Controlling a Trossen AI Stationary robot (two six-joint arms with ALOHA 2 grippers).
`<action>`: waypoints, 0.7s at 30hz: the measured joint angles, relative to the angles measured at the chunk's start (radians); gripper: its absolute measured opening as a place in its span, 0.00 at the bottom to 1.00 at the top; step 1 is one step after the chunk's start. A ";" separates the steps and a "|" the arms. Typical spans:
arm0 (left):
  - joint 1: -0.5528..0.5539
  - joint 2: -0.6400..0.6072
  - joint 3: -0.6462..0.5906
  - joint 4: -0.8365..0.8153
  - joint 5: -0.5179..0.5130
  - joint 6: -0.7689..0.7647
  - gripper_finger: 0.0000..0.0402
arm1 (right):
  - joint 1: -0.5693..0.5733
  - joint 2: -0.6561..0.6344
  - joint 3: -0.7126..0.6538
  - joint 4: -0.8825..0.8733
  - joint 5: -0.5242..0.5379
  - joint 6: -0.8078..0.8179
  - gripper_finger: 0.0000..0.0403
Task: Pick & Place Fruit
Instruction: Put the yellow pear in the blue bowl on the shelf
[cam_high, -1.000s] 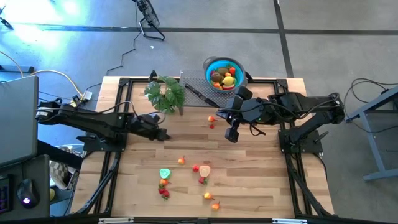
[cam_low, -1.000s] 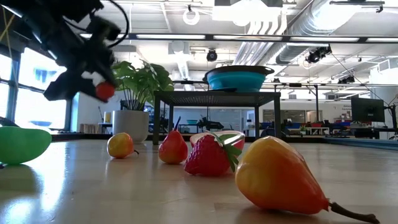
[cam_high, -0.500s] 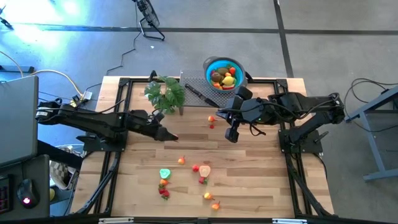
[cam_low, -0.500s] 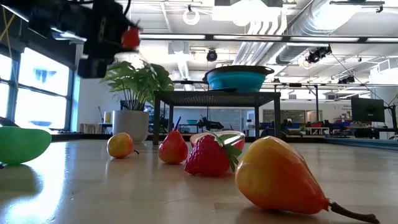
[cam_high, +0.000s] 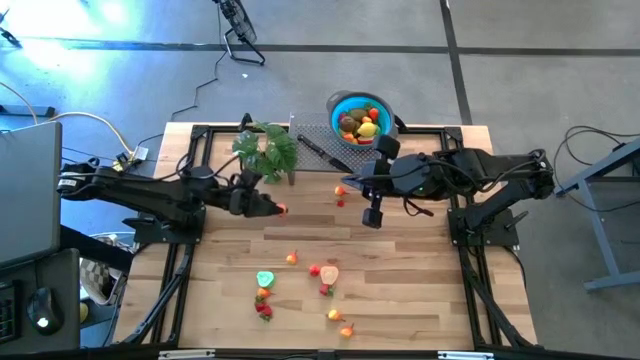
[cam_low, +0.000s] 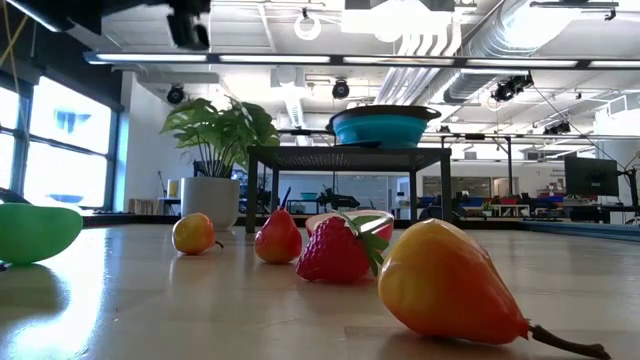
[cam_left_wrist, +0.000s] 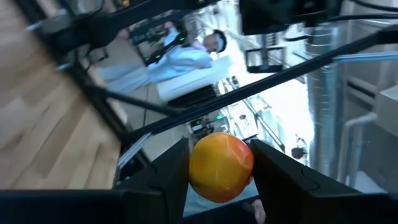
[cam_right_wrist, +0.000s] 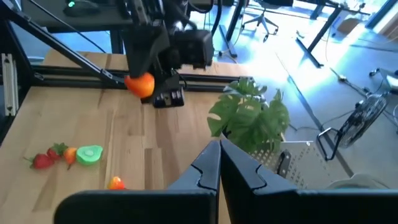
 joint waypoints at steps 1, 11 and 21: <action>0.000 0.000 0.013 -0.002 0.000 0.011 0.38 | 0.000 0.000 0.000 -0.001 0.000 -0.007 0.01; 0.000 0.000 0.111 -0.023 -0.043 0.103 0.38 | 0.000 0.000 0.000 0.009 -0.007 -0.052 0.01; 0.000 0.000 0.134 -0.062 -0.264 0.106 0.38 | 0.000 0.000 0.000 0.069 -0.001 -0.172 0.01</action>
